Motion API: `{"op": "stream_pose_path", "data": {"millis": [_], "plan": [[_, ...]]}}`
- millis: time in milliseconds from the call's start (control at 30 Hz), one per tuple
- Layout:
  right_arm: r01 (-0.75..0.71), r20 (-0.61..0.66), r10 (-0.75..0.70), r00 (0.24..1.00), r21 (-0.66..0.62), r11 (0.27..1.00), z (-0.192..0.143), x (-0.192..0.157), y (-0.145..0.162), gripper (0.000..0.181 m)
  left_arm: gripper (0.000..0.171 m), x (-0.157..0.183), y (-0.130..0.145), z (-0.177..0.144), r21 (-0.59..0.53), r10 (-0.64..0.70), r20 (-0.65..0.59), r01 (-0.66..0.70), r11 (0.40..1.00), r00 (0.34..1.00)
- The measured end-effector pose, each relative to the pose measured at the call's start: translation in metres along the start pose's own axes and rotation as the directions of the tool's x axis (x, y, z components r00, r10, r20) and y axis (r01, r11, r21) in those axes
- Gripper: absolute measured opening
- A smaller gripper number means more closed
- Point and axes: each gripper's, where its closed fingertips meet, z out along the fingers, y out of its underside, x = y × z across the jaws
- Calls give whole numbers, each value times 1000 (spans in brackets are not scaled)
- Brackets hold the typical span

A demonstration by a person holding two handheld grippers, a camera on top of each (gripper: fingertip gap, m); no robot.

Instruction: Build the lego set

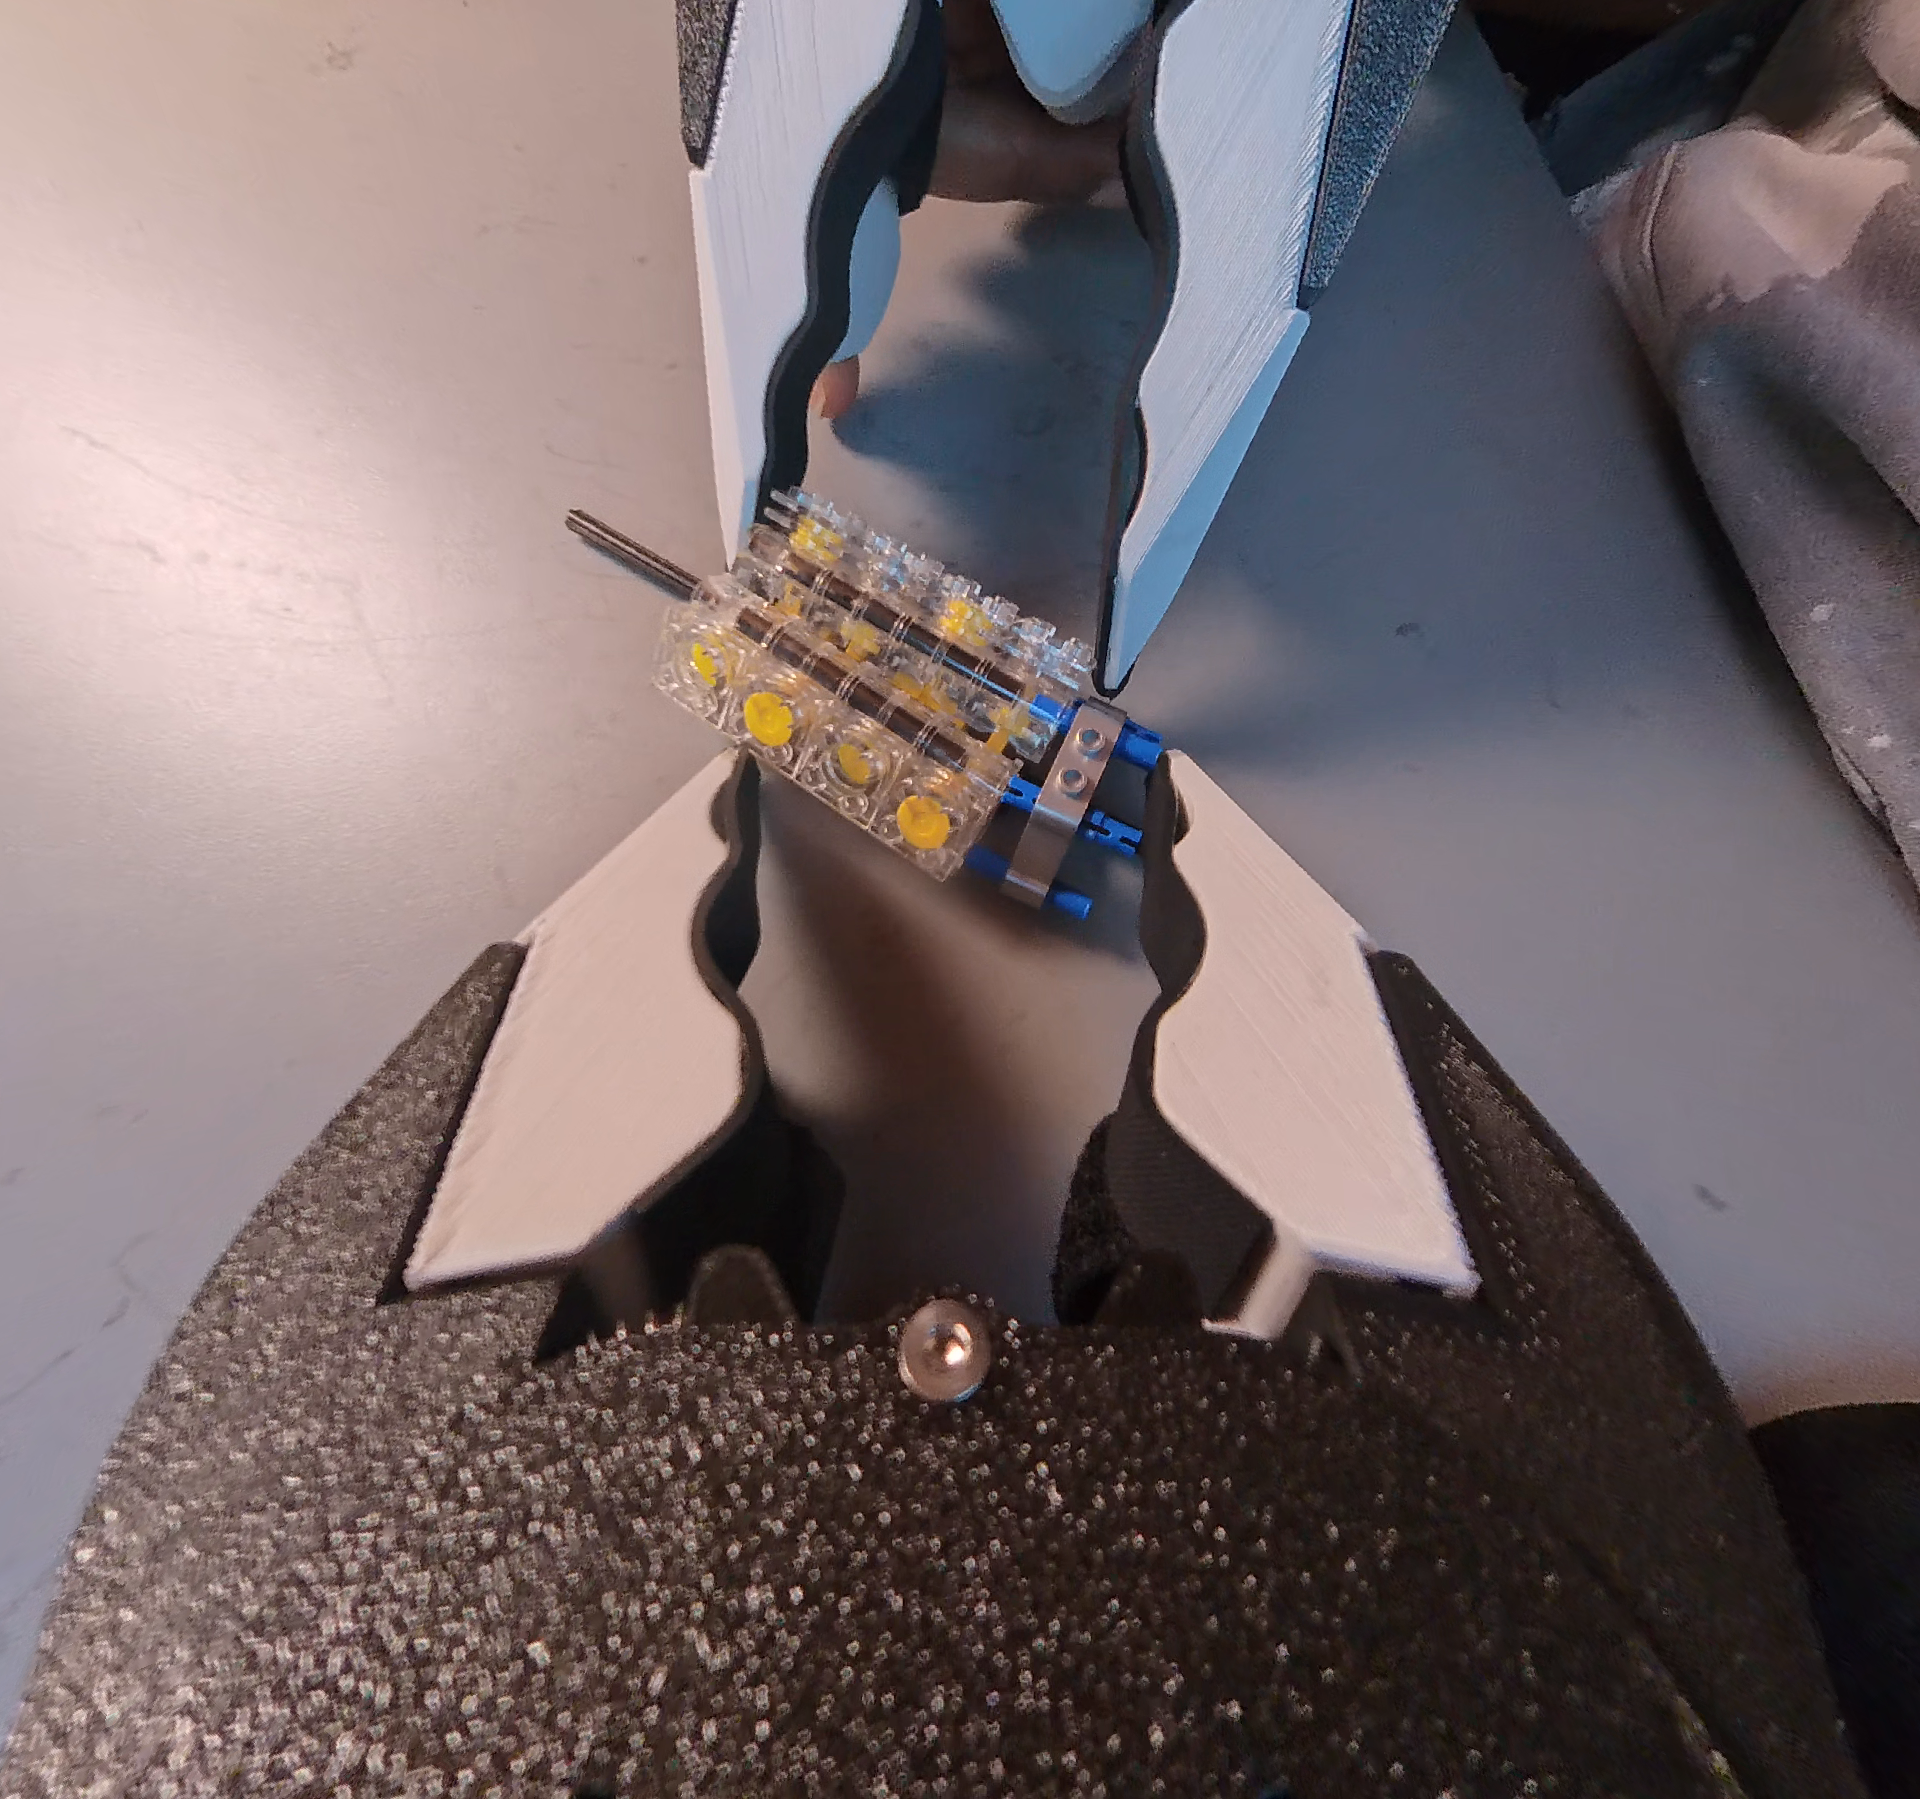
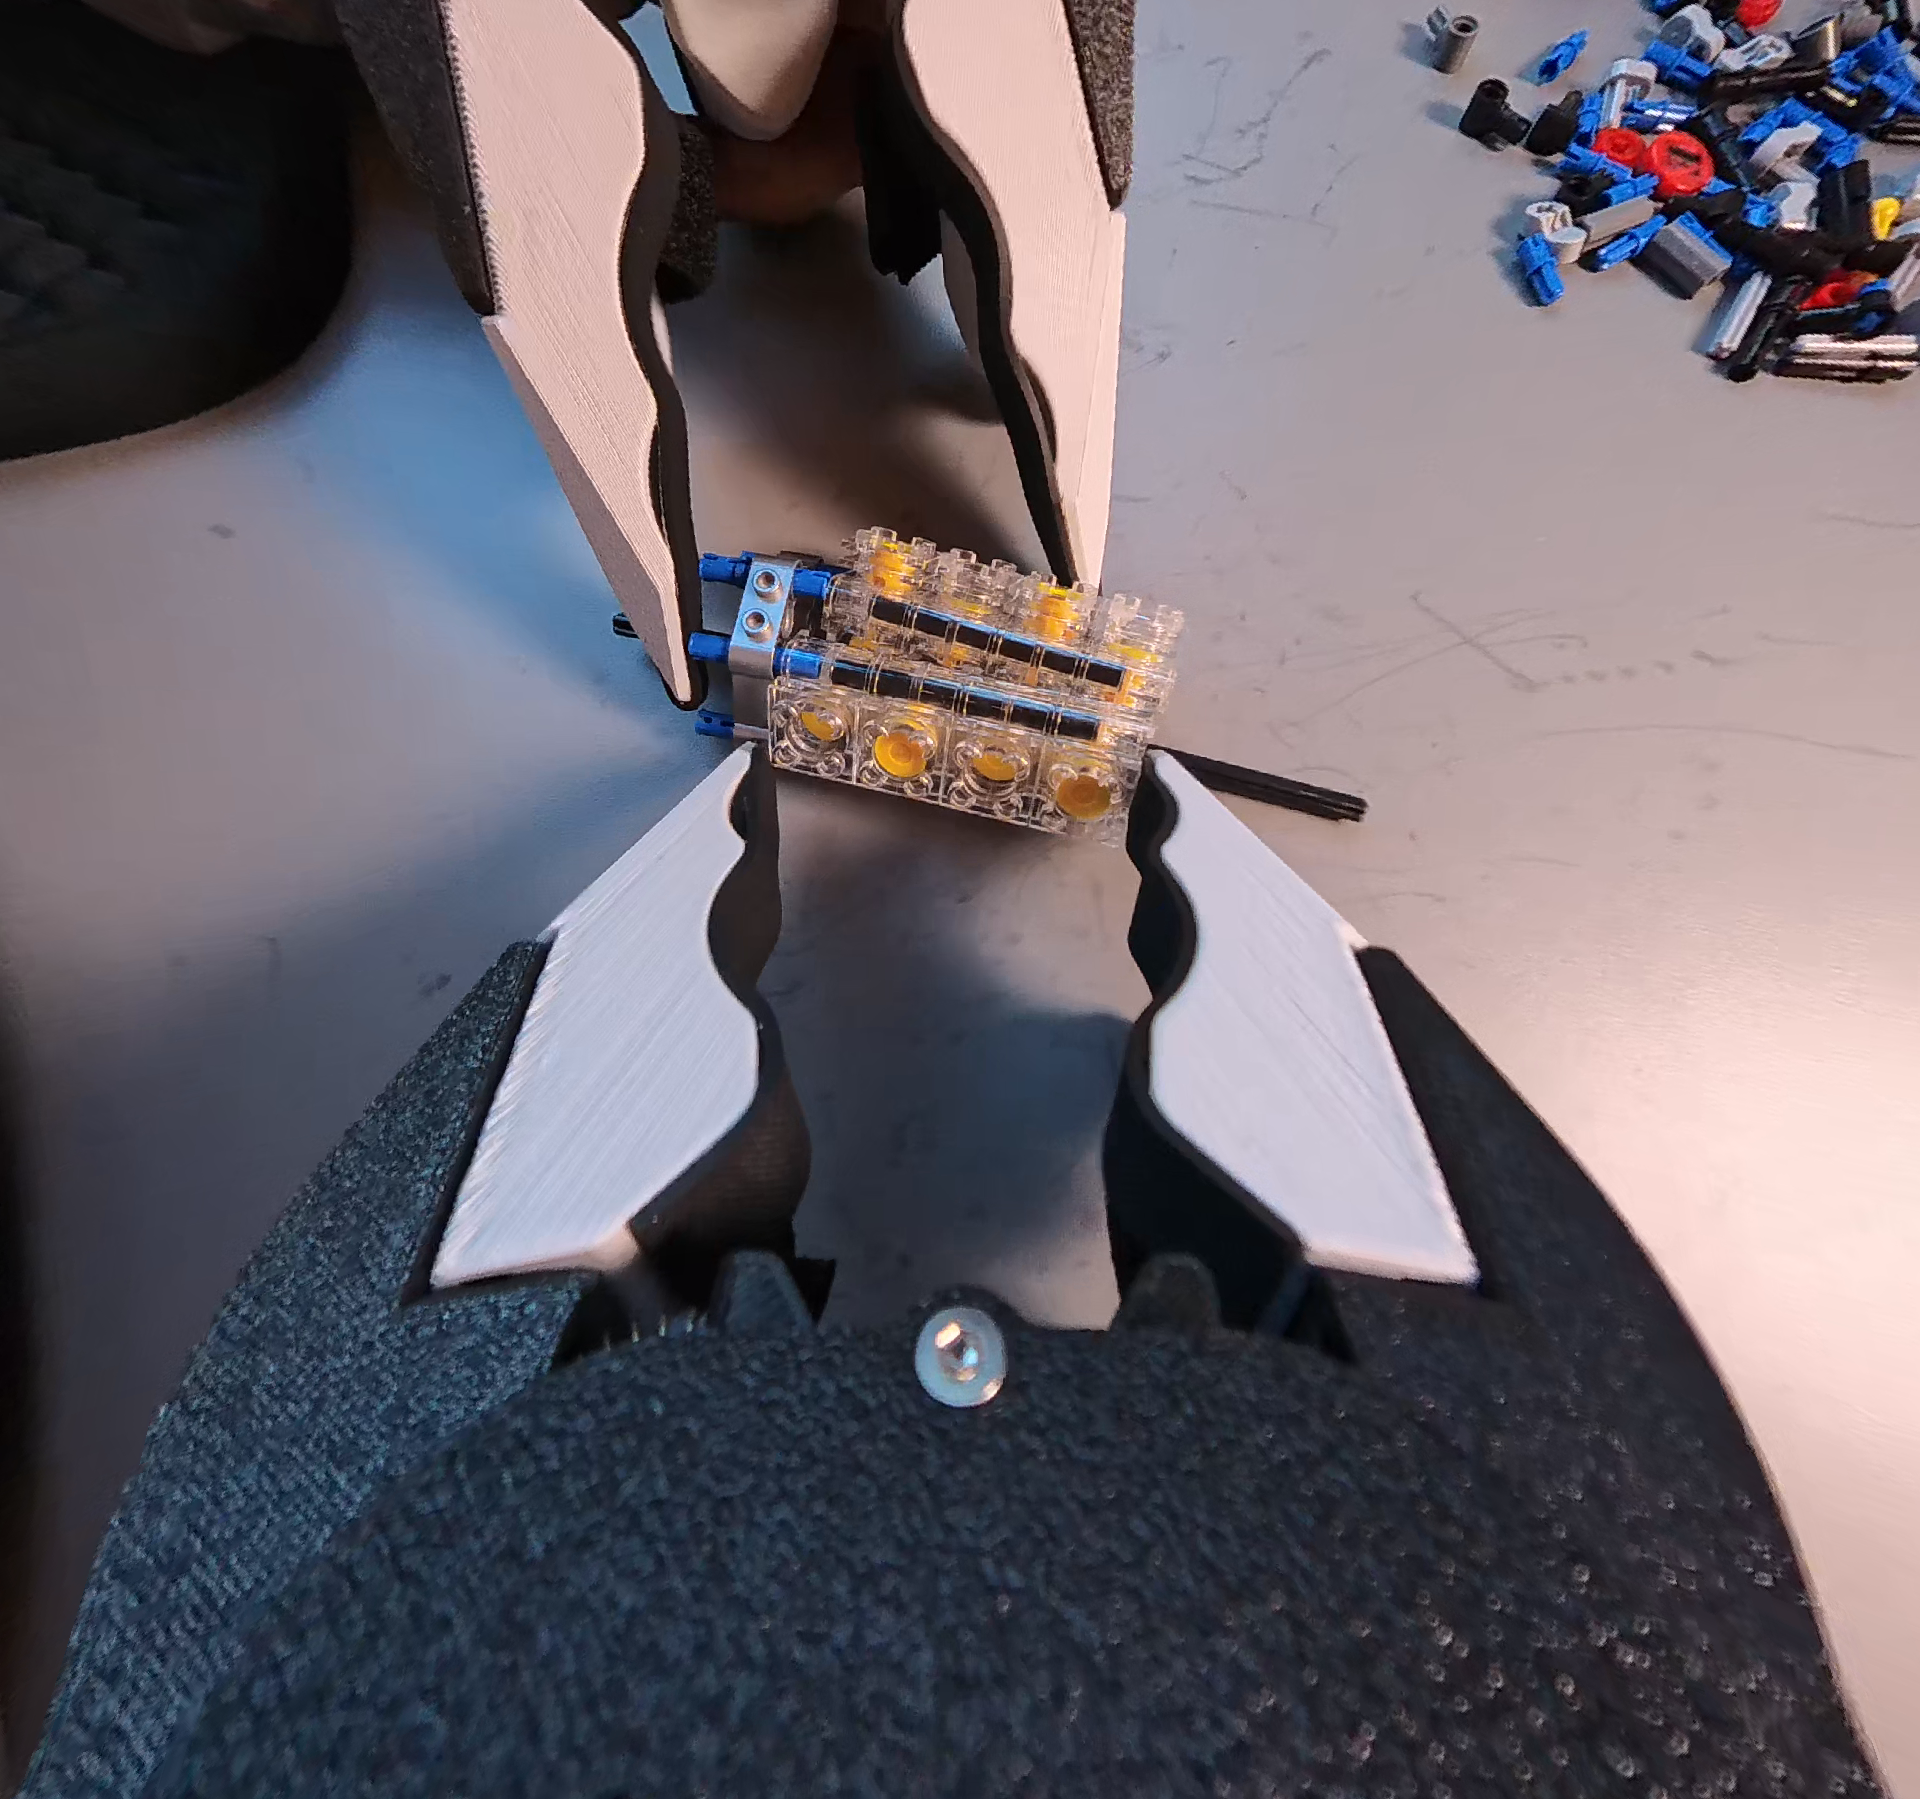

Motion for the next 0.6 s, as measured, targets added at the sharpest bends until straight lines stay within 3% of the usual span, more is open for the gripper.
{"op": "stream_pose_path", "data": {"millis": [167,267,433,600], "plan": [[-10,8,10,1000,-13,1000,1,7,0,68,74,-5,-2,-2,6,-20,48,20,1000,999],[-20,-5,20,1000,-11,1000,-3,13,0,79,78,-5,-7,-9,44,-37,63,34,998,997],[-104,-15,104,994,1,995,-9,11,-3,76,71,-7,0,-11,28,-58,77,56,998,995],[-81,-31,82,996,16,997,-3,9,-5,65,61,-3,1,-4,6,-62,55,62,998,997]]}}
